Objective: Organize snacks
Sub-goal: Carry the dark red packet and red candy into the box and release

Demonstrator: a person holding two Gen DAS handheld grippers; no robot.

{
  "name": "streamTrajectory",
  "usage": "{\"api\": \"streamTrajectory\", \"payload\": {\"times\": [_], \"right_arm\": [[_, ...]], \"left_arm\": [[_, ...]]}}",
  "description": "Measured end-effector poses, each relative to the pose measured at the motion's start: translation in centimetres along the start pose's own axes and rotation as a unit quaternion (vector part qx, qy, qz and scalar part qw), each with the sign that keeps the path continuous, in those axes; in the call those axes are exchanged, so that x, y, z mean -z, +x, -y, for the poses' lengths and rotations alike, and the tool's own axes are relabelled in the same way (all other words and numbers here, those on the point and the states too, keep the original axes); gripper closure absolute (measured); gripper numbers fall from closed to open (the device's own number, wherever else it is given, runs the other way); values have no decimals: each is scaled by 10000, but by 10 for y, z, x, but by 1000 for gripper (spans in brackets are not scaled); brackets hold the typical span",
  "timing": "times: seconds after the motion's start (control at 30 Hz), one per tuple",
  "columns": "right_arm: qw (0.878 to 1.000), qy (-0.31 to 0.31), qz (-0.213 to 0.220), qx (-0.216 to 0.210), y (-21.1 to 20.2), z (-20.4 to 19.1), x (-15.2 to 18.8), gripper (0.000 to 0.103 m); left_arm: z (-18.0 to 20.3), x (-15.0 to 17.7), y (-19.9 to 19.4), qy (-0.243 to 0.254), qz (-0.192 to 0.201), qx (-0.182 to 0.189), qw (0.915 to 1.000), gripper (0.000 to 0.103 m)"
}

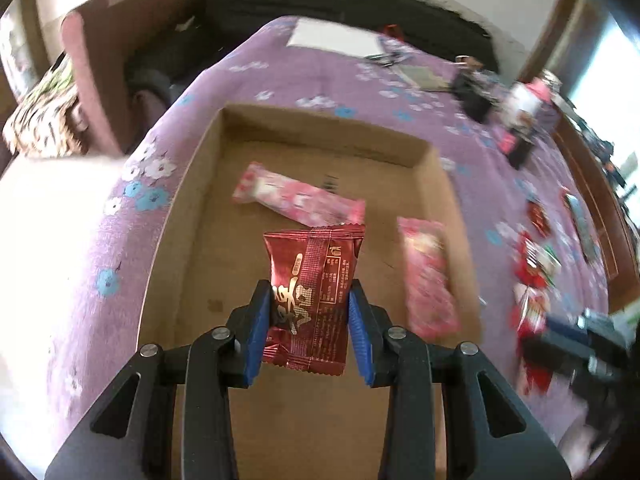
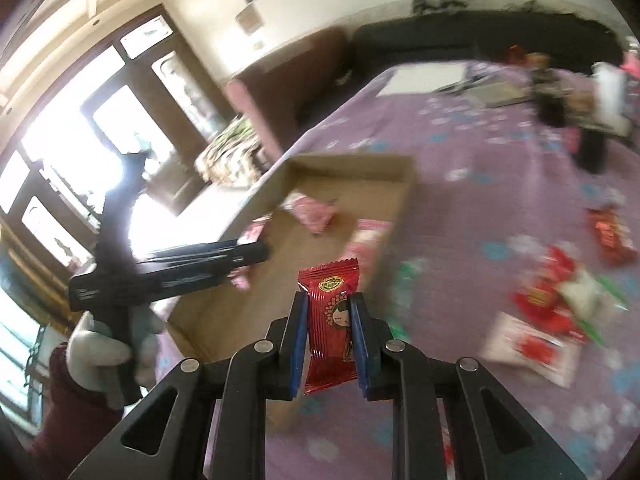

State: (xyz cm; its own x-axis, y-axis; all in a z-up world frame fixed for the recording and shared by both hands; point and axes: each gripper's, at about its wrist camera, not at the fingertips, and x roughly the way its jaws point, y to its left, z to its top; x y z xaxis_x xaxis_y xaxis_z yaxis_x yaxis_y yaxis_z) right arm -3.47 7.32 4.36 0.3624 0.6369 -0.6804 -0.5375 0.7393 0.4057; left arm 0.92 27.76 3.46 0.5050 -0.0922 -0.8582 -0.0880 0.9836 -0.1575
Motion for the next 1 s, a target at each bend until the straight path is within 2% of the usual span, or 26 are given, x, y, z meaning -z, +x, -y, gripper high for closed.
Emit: {"api": "streamTrajectory", "payload": {"times": [0.1,0.27,0.47,0.7,0.77,0.87,0.97,1.0], "right_arm": [[9998,-21,-204,10,28,-5,-12,83],[9988,120,-465,58,70,-3,-28,83],[9983,196,-539,132,93,2,-37,83],[9981,232,-511,241,97,6,-39,83],[9981,243,-499,251,97,5,-40,82],[9982,281,-461,244,96,5,-40,79],[9986,332,-363,213,90,3,-40,79],[9987,329,-353,192,88,2,-40,79]], "left_arm": [[-14,-11,20,-252,-167,-10,9995,68],[-29,-27,29,-485,-65,-45,9988,68],[-42,-36,31,-592,46,1,9982,68],[-43,-37,30,-710,117,115,9973,67],[-43,-37,29,-742,135,118,9971,63],[-43,-38,23,-832,251,53,9962,62],[-44,-37,15,-927,308,-89,9952,48],[-44,-37,11,-946,354,-101,9948,47]]}}
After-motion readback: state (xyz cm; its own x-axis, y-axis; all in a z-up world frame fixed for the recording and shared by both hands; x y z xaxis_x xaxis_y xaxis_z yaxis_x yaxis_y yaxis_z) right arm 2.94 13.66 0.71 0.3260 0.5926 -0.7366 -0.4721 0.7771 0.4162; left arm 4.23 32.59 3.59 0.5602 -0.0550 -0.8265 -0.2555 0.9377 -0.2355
